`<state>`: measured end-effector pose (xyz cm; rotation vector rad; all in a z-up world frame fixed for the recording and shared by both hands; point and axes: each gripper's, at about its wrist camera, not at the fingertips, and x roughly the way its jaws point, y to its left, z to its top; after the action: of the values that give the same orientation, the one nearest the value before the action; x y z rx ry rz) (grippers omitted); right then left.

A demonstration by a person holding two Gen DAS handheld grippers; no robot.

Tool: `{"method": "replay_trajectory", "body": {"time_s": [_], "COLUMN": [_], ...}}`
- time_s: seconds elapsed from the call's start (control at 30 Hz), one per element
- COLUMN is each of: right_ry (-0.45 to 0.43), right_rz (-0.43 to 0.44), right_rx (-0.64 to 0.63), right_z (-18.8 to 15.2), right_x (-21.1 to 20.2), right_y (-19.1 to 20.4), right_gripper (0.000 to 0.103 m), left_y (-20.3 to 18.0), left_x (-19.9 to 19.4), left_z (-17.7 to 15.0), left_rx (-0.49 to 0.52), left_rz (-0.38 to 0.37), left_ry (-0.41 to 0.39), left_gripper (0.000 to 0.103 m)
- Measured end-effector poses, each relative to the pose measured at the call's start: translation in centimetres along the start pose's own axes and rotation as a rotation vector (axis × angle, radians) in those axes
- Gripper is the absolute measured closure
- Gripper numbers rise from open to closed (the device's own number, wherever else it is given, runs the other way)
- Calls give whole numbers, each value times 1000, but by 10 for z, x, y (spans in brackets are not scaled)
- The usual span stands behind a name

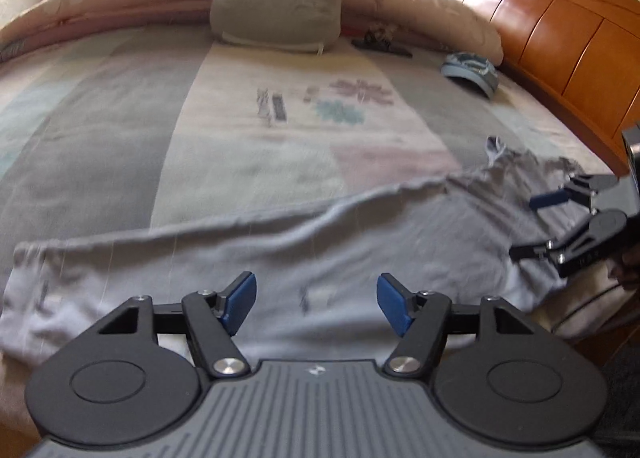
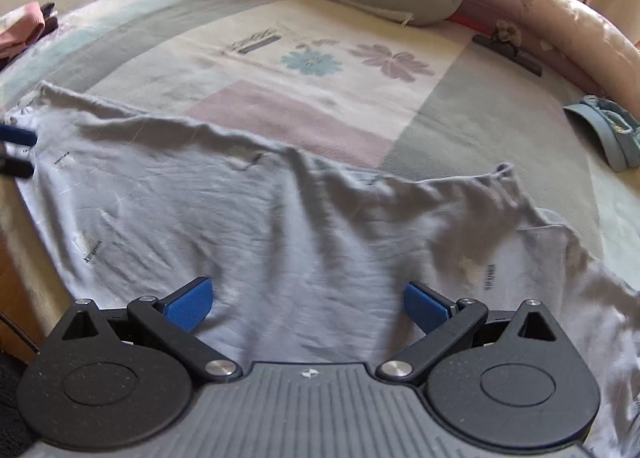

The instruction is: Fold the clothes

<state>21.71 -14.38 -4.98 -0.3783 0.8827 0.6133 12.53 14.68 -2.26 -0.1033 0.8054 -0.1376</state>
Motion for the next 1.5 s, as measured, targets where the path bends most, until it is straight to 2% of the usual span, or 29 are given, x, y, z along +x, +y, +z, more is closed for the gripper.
{"method": "replay_trajectory", "body": {"time_s": [0.07, 0.17, 0.23, 0.3, 0.43, 0.6, 0.73, 0.87, 0.93, 1.0, 1.03, 1.13, 1.2, 1.3, 1.43, 1.5], "right_ry": [-14, -39, -56, -72, -88, -101, -129, -154, -136, -112, -103, -60, -62, -37, -157, -179], "right_rz": [-5, -13, -17, -19, -31, -63, -79, -42, -19, -44, -65, -199, -169, -179, -121, -84], "right_rx": [-2, -4, 8, 31, 83, 148, 212, 304, 358, 378, 372, 258, 257, 221, 206, 223], "right_z": [-2, -7, -13, -20, -36, -52, -59, -63, -69, -79, -85, -103, -109, -98, -68, -49], "right_x": [-5, -14, -23, -31, -41, -47, -50, -47, -40, -35, -34, -39, -47, -52, -58, -46], "right_y": [-9, -22, -30, -39, -54, -80, -115, -158, -179, -196, -203, -213, -219, -212, -203, -202], "right_gripper": [0, 0, 0, 0, 0, 0, 0, 0, 0, 0, 0, 4, 5, 3, 0, 0], "left_y": [-13, -19, -19, -20, -31, -58, -92, -127, -135, -141, -142, -140, -143, -150, -163, -169], "left_x": [19, 54, 73, 81, 78, 59, 62, 80, 93, 104, 109, 111, 111, 110, 113, 112], "left_z": [10, 16, 17, 23, 41, 47, 55, 55, 50, 46, 44, 46, 49, 54, 58, 58], "left_rx": [6, -44, -64, -68, -74, -29, -7, 15, 9, -5, -16, -26, -13, 7, 23, 37], "left_rz": [-3, -12, 11, 19, 34, -1, -96, -213, -213, -195, -178, -151, -140, -149, -170, -168], "left_ry": [-2, 19, 22, -5, 12, 13, 29, 74, 108, 136, 147, 144, 149, 139, 137, 132], "left_gripper": [35, 35, 35, 30, 30, 29, 29, 28, 28, 28, 28, 28, 29, 29, 29, 29]}}
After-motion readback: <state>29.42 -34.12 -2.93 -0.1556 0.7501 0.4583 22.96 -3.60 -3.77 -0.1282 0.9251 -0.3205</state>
